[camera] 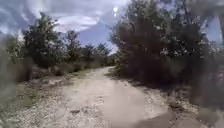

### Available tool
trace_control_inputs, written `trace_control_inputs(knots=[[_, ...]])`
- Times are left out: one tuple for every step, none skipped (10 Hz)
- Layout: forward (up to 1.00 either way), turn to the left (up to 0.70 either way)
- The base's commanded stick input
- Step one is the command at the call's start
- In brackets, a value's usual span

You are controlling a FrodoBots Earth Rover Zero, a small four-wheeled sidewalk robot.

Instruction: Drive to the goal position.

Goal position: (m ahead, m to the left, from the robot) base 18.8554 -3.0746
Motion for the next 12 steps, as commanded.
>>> trace_control_inputs(knots=[[0.7, 0.0], [0.7, 0.0], [0.7, 0.0], [0.7, 0.0], [0.7, 0.0], [0.7, 0.0], [0.7, 0.0], [0.7, 0.0], [0.7, 0.0], [0.7, 0.0], [0.7, 0.0], [0.7, 0.0]])
